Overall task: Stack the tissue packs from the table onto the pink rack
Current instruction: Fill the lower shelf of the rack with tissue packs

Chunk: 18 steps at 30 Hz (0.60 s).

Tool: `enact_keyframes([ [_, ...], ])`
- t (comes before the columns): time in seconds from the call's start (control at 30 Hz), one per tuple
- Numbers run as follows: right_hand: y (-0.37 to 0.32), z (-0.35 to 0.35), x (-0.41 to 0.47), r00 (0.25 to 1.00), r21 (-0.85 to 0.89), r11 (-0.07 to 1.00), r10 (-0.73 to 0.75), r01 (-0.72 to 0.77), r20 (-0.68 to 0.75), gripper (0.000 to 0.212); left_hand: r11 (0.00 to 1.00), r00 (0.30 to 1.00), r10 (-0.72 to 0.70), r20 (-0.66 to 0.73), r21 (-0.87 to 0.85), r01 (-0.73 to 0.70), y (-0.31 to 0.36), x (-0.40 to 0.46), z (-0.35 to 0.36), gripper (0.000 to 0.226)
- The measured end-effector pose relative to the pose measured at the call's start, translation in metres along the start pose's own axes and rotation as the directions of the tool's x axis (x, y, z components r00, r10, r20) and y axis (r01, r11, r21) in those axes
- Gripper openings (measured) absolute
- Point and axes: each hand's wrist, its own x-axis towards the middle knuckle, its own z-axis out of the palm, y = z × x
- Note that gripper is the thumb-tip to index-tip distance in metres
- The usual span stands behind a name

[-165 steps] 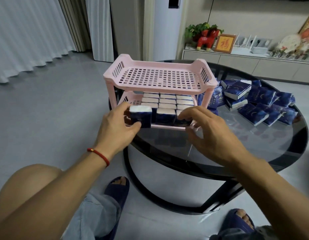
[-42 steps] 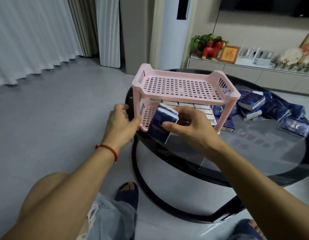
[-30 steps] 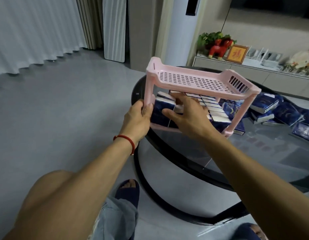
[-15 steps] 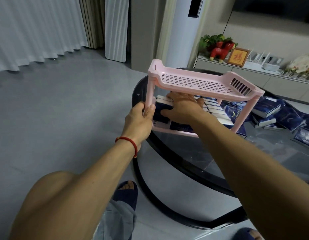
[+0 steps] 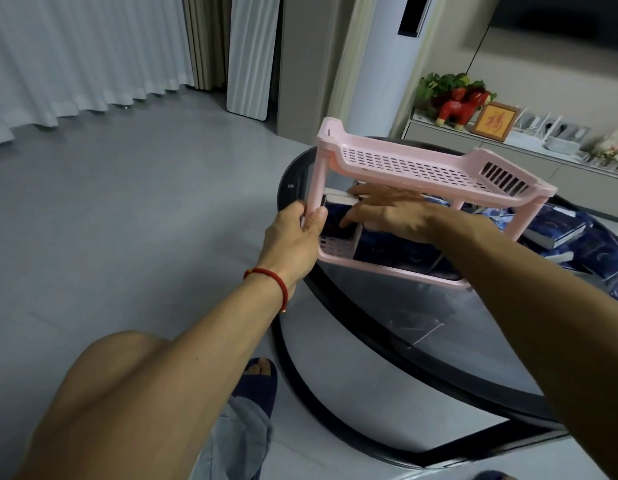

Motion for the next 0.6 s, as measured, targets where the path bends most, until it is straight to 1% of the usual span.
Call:
enact_keyframes([
  [0.07,0.002,0.001,0.004,0.999,0.033,0.999,0.011,-0.010,-0.032,0.042,1.000,1.000,-0.004,0.007,-0.014,0.004,0.000,0.000,0.000,0.030],
  [0.2,0.003,0.004,0.013,0.999,0.003,1.000,-0.008,0.008,-0.050,0.027,1.000,1.000,-0.001,0.013,-0.030,0.001,0.001,0.002,0.000,0.030],
  [0.27,0.002,0.005,0.017,0.997,0.031,0.999,0.031,-0.029,-0.069,0.028,0.999,1.000,-0.006,0.016,-0.035,0.007,0.001,0.001,0.000,0.030],
  [0.33,0.001,0.006,0.020,0.997,-0.005,0.999,0.050,-0.051,-0.057,0.031,0.999,1.000,-0.011,0.016,-0.042,0.012,0.000,0.002,0.000,0.030],
  [0.4,0.003,0.007,0.021,0.999,-0.084,0.995,0.043,-0.043,-0.011,0.031,0.999,1.000,-0.012,0.013,-0.039,0.013,-0.001,0.002,0.000,0.030],
  [0.43,0.003,0.007,0.020,0.999,-0.092,0.995,0.040,-0.040,0.001,0.030,0.999,1.000,-0.011,0.012,-0.037,0.012,-0.001,0.002,0.000,0.031],
  [0.53,0.004,0.004,0.015,1.000,-0.033,0.999,0.000,0.000,0.010,0.033,0.999,1.000,-0.013,0.011,-0.038,0.013,0.000,0.003,0.000,0.032],
  [0.6,0.002,0.002,0.013,1.000,-0.052,0.998,-0.019,0.020,0.024,0.035,0.999,1.000,-0.016,0.011,-0.039,0.017,0.000,0.003,0.000,0.032],
])
